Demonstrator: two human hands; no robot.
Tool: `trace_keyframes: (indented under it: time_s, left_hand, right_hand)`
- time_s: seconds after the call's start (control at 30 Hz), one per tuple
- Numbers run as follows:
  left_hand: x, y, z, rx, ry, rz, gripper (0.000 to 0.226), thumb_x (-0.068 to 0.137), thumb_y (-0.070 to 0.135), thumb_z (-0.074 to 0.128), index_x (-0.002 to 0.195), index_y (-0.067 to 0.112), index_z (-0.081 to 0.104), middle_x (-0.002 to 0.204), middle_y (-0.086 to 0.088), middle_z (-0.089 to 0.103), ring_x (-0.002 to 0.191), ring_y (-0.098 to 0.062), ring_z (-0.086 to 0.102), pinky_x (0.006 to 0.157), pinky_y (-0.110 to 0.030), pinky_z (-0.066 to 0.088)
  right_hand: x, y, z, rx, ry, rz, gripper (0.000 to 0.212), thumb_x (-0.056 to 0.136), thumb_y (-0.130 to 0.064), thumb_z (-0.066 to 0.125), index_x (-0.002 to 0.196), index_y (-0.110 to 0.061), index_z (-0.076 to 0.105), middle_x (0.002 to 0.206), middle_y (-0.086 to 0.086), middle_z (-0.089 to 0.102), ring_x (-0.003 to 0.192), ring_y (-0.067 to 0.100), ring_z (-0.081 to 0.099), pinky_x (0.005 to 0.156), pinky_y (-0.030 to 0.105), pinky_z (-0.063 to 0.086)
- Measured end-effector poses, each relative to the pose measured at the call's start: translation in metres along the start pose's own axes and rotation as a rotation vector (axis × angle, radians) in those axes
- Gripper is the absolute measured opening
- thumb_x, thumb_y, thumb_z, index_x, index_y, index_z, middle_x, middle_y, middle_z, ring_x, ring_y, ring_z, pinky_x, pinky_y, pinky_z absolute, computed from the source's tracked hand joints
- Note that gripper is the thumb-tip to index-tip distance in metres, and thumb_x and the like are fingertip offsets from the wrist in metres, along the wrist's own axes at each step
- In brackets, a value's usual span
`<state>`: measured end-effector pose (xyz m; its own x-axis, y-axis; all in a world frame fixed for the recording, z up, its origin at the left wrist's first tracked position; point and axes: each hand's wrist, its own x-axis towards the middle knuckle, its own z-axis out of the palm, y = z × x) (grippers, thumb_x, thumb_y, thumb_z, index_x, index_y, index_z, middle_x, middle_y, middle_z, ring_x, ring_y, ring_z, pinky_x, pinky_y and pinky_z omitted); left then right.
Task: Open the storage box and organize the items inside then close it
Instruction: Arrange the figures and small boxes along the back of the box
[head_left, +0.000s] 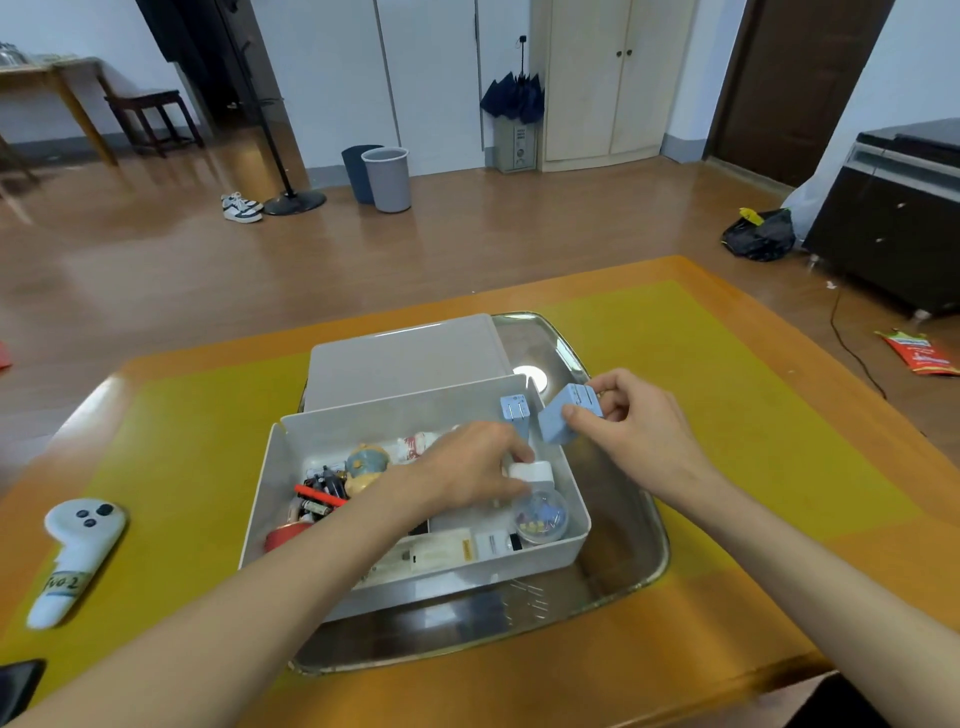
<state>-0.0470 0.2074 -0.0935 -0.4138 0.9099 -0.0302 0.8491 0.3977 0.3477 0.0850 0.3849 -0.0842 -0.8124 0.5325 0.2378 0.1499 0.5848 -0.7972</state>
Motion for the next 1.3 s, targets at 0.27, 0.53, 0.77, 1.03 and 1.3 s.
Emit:
trace_keyframes:
  time_s: [0.27, 0.53, 0.77, 1.03, 1.3]
  left_hand:
    - [-0.009, 0.016, -0.004, 0.015, 0.048, -0.043, 0.016, 0.084, 0.032, 0.071, 0.09, 0.018, 0.075, 0.086, -0.001, 0.07, 0.078, -0.019, 0.06, 0.071, -0.039, 0.052]
    - [-0.066, -0.013, -0.037, -0.089, 0.252, -0.08, 0.018, 0.076, 0.025, 0.076, 0.094, 0.021, 0.076, 0.084, 0.007, 0.068, 0.073, -0.007, 0.061, 0.072, -0.033, 0.052]
    - [-0.091, -0.035, -0.016, -0.02, 0.179, -0.076, 0.029, 0.082, 0.038, 0.072, 0.106, 0.022, 0.075, 0.094, 0.009, 0.071, 0.081, -0.005, 0.061, 0.079, -0.033, 0.053]
    - [-0.085, -0.051, 0.005, 0.063, 0.171, -0.068, 0.03, 0.082, 0.05, 0.072, 0.105, 0.032, 0.073, 0.095, 0.015, 0.068, 0.102, -0.009, 0.053, 0.084, -0.039, 0.053]
    - [-0.08, -0.057, 0.005, 0.093, 0.132, -0.052, 0.03, 0.081, 0.057, 0.069, 0.077, 0.029, 0.061, 0.081, 0.014, 0.062, 0.079, -0.009, 0.055, 0.056, -0.029, 0.042]
  right_hand:
    - [-0.006, -0.007, -0.004, 0.028, -0.006, 0.004, 0.024, 0.079, -0.048, 0.075, 0.091, -0.031, 0.064, 0.069, -0.009, 0.066, 0.054, 0.002, 0.052, 0.054, 0.03, 0.043]
    - [0.001, -0.033, 0.002, -0.138, -0.129, 0.001, 0.025, 0.073, -0.043, 0.066, 0.095, -0.032, 0.061, 0.074, -0.009, 0.068, 0.069, 0.014, 0.062, 0.064, 0.043, 0.053]
    - [0.008, -0.042, 0.032, -0.833, -0.196, -0.365, 0.046, 0.074, -0.071, 0.058, 0.083, -0.026, 0.065, 0.084, -0.009, 0.056, 0.094, 0.017, 0.049, 0.071, 0.032, 0.04]
    - [0.011, -0.034, 0.049, -1.01, -0.233, -0.431, 0.068, 0.08, -0.082, 0.049, 0.096, -0.023, 0.078, 0.101, -0.008, 0.046, 0.103, 0.017, 0.036, 0.093, 0.033, 0.032]
    - [0.019, -0.034, 0.047, -1.17, -0.347, -0.563, 0.05, 0.074, -0.06, 0.069, 0.112, -0.029, 0.071, 0.105, -0.007, 0.063, 0.101, 0.021, 0.048, 0.104, 0.037, 0.029]
